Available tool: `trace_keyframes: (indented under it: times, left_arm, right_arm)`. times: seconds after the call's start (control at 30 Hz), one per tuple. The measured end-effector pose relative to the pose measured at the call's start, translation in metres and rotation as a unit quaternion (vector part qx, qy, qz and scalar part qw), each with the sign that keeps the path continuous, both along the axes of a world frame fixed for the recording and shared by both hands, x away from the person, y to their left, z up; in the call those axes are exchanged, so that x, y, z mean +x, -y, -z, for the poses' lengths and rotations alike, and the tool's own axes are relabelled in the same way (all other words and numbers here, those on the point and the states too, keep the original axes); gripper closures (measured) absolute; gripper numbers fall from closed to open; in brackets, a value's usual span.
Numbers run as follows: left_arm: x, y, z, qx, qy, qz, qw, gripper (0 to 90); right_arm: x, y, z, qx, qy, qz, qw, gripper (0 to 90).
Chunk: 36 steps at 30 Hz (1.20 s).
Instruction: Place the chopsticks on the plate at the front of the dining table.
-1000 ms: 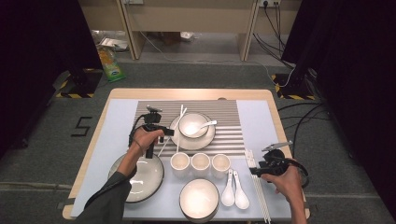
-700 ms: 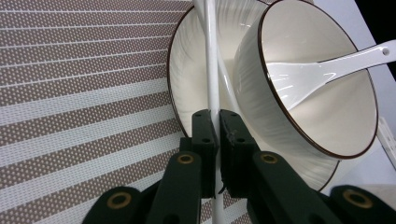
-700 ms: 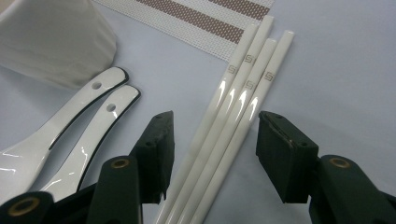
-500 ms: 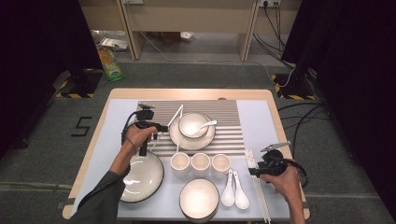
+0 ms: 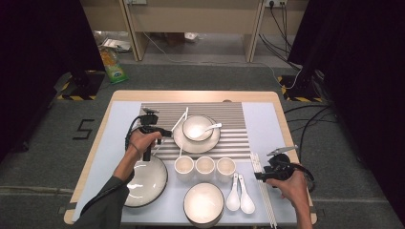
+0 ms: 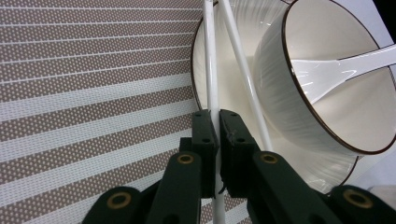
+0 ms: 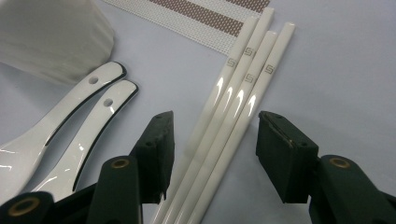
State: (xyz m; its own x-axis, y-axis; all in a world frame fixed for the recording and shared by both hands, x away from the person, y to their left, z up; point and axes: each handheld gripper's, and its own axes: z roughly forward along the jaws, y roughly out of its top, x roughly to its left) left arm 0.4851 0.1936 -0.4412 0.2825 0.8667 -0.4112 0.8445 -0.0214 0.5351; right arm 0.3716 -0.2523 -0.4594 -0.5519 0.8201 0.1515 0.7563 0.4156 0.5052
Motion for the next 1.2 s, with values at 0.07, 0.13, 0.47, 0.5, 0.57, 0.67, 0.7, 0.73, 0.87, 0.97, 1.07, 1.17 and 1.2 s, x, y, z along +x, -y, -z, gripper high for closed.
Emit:
trace_keyframes:
  times: [0.07, 0.13, 0.47, 0.5, 0.57, 0.67, 0.7, 0.73, 0.87, 0.97, 1.07, 1.17, 1.2]
  left_arm:
    - [0.0, 0.002, 0.0, 0.005, 0.001, 0.0, 1.0, 84.3]
    - [0.0, 0.003, 0.001, 0.009, 0.001, 0.0, 1.0, 84.3]
    - [0.0, 0.014, 0.005, 0.023, -0.004, 0.009, 0.9997, 84.0]
    - [0.0, 0.015, 0.005, 0.021, -0.003, 0.01, 0.9997, 84.0]
    - [0.0, 0.017, 0.006, 0.021, -0.003, 0.01, 0.9997, 83.9]
    - [-0.001, 0.02, 0.006, 0.025, -0.001, 0.013, 0.9996, 83.8]
    - [-0.001, 0.021, 0.005, 0.025, -0.002, 0.014, 0.9996, 83.7]
    - [-0.001, 0.022, 0.006, 0.026, -0.001, 0.015, 0.9996, 83.8]
    - [-0.001, 0.026, 0.006, 0.031, 0.001, 0.015, 0.9994, 83.6]
    - [0.0, 0.028, 0.008, 0.03, 0.003, 0.016, 0.9994, 83.3]
    - [0.001, 0.031, 0.009, 0.032, 0.002, 0.016, 0.9993, 83.6]
    - [0.002, 0.032, 0.01, 0.031, 0.002, 0.016, 0.9994, 83.5]
    - [0.003, 0.032, 0.011, 0.032, 0.003, 0.015, 0.9994, 83.6]
  right_arm:
    - [0.0, 0.001, 0.001, 0.0, 0.0, 0.001, 1.0, 46.9]
    - [0.0, 0.002, 0.002, 0.002, 0.0, 0.002, 1.0, 47.0]
    - [-0.001, 0.003, 0.004, 0.001, -0.002, 0.003, 1.0, 46.9]
    - [-0.001, 0.003, 0.004, 0.002, -0.001, 0.003, 1.0, 46.9]
    - [-0.001, 0.004, 0.004, 0.003, -0.002, 0.004, 1.0, 46.9]
    - [-0.001, 0.004, 0.004, 0.003, -0.002, 0.005, 1.0, 46.9]
    - [-0.002, 0.004, 0.005, 0.003, -0.002, 0.004, 1.0, 46.9]
    - [-0.002, 0.005, 0.005, 0.002, -0.002, 0.003, 1.0, 46.9]
    - [-0.002, 0.005, 0.006, 0.003, -0.002, 0.004, 1.0, 46.8]
    - [-0.002, 0.005, 0.006, 0.003, -0.002, 0.004, 1.0, 46.6]
    - [-0.002, 0.006, 0.006, 0.003, -0.003, 0.004, 1.0, 46.6]
    - [-0.002, 0.007, 0.006, 0.003, -0.002, 0.004, 1.0, 46.6]
    - [-0.002, 0.007, 0.006, 0.004, -0.002, 0.004, 1.0, 46.6]
